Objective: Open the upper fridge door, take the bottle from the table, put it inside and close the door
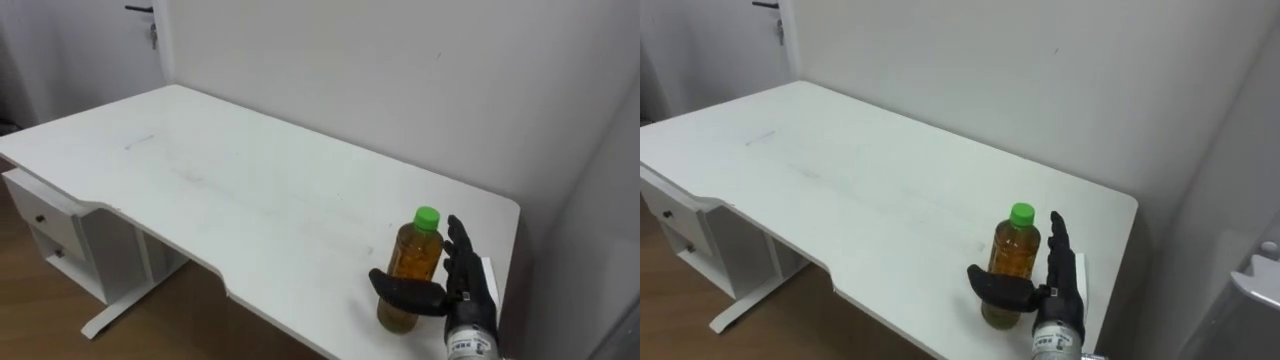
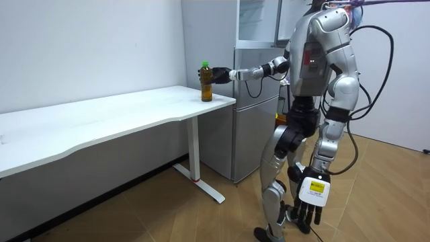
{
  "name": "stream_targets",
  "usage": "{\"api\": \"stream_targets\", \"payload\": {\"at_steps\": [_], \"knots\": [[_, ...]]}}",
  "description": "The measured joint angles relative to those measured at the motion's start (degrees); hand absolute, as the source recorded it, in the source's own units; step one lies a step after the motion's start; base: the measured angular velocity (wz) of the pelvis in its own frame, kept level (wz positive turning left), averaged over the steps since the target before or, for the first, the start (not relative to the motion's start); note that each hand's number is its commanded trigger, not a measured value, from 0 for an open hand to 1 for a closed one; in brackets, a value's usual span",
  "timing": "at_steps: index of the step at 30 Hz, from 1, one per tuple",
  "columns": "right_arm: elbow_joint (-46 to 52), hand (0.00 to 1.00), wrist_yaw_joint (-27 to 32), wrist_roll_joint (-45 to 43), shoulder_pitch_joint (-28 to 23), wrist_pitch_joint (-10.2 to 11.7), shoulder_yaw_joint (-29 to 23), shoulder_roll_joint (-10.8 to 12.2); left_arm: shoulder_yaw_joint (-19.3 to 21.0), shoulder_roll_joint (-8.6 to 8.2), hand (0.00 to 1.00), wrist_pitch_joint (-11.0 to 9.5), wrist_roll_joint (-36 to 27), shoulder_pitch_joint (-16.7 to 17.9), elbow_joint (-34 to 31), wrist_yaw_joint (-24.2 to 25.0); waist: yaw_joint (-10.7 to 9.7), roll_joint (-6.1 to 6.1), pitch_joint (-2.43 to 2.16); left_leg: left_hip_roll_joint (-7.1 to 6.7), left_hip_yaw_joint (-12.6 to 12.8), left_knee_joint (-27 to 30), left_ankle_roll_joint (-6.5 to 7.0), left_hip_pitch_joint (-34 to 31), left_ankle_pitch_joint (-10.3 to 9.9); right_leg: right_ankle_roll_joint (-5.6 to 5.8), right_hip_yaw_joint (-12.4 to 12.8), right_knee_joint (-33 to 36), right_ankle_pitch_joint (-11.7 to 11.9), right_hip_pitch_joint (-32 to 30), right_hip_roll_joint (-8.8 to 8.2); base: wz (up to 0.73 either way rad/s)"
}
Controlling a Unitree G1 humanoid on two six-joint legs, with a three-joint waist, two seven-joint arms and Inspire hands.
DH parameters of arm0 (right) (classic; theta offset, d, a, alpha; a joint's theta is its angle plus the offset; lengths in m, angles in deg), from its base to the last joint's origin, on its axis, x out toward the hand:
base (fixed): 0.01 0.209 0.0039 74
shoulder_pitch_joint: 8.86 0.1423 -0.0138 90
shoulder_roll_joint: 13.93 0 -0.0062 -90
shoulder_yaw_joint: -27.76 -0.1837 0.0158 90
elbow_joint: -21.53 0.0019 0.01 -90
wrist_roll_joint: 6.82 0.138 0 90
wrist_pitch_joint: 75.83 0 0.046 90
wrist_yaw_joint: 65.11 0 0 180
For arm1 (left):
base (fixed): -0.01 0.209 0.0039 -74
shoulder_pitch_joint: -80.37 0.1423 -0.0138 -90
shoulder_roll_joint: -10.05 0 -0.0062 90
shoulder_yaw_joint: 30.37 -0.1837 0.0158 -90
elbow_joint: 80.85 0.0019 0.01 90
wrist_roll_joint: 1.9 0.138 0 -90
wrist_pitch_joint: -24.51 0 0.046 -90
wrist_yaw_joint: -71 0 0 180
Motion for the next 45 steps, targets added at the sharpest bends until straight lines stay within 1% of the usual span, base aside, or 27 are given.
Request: {"api": "stream_targets", "payload": {"at_steps": [5,8,11,12,13,14,15,19,23,30,34,40,45], "knots": [[0.0,0.0,-0.1,0.1,0.0,0.0,0.1,0.0,0.2,0.27,0.0,0.0,0.0,0.0,0.0,-0.3,0.1,-0.31,-0.05,-0.01,-0.1,0.2,0.0,-0.1,0.0,0.0,-0.3,0.0,0.0,0.0,-0.01,0.0],[-0.2,0.0,-0.7,0.2,0.0,0.0,0.1,0.1,0.4,0.27,0.0,0.0,0.0,0.0,-0.1,-0.4,0.3,-0.22,0.01,-0.01,-0.1,0.2,0.0,-0.1,0.0,0.0,-0.4,0.0,0.0,0.1,0.0,0.0],[-0.3,0.0,-0.6,3.4,0.0,0.0,0.7,0.1,0.2,0.28,0.0,0.2,-0.1,0.1,-1.1,-0.5,0.6,-0.16,0.04,-0.02,-0.3,0.2,-0.03,-0.3,0.0,0.0,-0.8,0.0,0.0,0.1,0.01,0.02],[-0.3,0.11,-0.6,4.5,0.0,0.0,1.1,0.1,0.1,0.27,0.0,0.3,-0.1,0.1,-1.4,-0.5,0.8,-0.17,0.04,-0.01,-0.3,0.2,-0.05,-0.4,0.0,0.0,-0.8,0.0,0.0,0.0,0.05,0.0],[-0.3,0.39,-0.6,5.2,0.0,0.0,1.1,0.1,0.1,0.27,0.0,0.3,-0.2,0.1,-1.6,-0.5,0.9,-0.17,0.04,-0.01,-0.4,0.2,-0.07,-0.5,0.0,0.0,-0.9,-0.1,0.0,0.0,0.06,0.0],[-0.3,0.86,-0.6,6.7,0.0,-0.1,1.1,0.1,0.1,0.27,0.0,0.5,-0.6,0.1,-2.1,-0.5,1.2,-0.18,0.03,-0.02,-0.4,0.2,-0.09,-0.7,0.1,0.0,-0.9,-0.1,0.0,-0.1,0.08,0.04],[-0.4,1.0,-0.6,8.0,0.0,-0.1,1.2,0.1,0.1,0.28,0.0,0.7,-1.3,0.1,-2.6,-0.5,1.4,-0.19,0.03,-0.05,-0.5,0.2,-0.11,-0.8,0.1,0.0,-1.0,-0.1,0.0,-0.1,0.09,0.04],[-3.1,1.0,-1.4,10.4,0.2,-0.1,1.2,0.4,-0.2,0.27,0.0,0.7,-1.3,0.2,-3.1,-0.5,1.6,-0.21,0.04,-0.12,-0.6,0.2,-0.1,-0.8,0.1,0.0,-1.1,-0.1,0.0,-0.1,0.08,0.03],[-5.2,1.0,-2.5,11.5,0.3,-0.1,1.7,0.2,-0.1,0.29,0.0,0.7,-1.3,0.2,-3.2,-0.5,1.6,-0.26,0.12,-0.16,-0.6,0.1,-0.1,-0.8,0.1,0.0,-1.1,-0.3,0.0,0.0,0.11,0.0],[-6.7,1.0,-5.4,13.9,0.4,-0.2,2.2,0.5,-0.1,0.29,0.0,0.6,-2.2,0.4,-3.3,-0.5,1.7,-0.2,0.2,-0.31,-0.6,0.1,-0.09,-0.9,0.1,0.0,-1.1,-1.0,0.0,0.1,0.21,0.0],[-7.6,1.0,-5.6,16.1,0.4,-0.2,2.2,0.9,-0.1,0.29,0.0,0.6,-2.3,0.5,-3.3,-0.5,2.1,-0.13,0.25,-0.31,-0.5,0.1,-0.09,-0.9,0.1,0.0,-1.0,-1.0,0.0,0.1,0.2,0.0],[-7.6,1.0,-6.3,16.5,0.4,-0.2,2.2,0.8,-0.1,0.27,0.0,0.6,-2.3,0.8,-3.2,-0.5,2.2,-0.09,0.27,-0.31,-0.5,0.1,-0.09,-0.8,0.1,0.0,-1.0,-1.0,0.0,0.1,0.15,0.0],[-8.2,1.0,-8.9,18.0,0.4,-0.5,2.1,0.8,0.1,0.17,0.0,0.6,-2.2,1.0,-3.2,-0.2,2.3,-0.09,0.28,-0.31,-0.3,0.2,-0.07,-0.4,0.1,0.0,-0.8,-1.0,0.0,0.2,0.09,-0.01]]}}
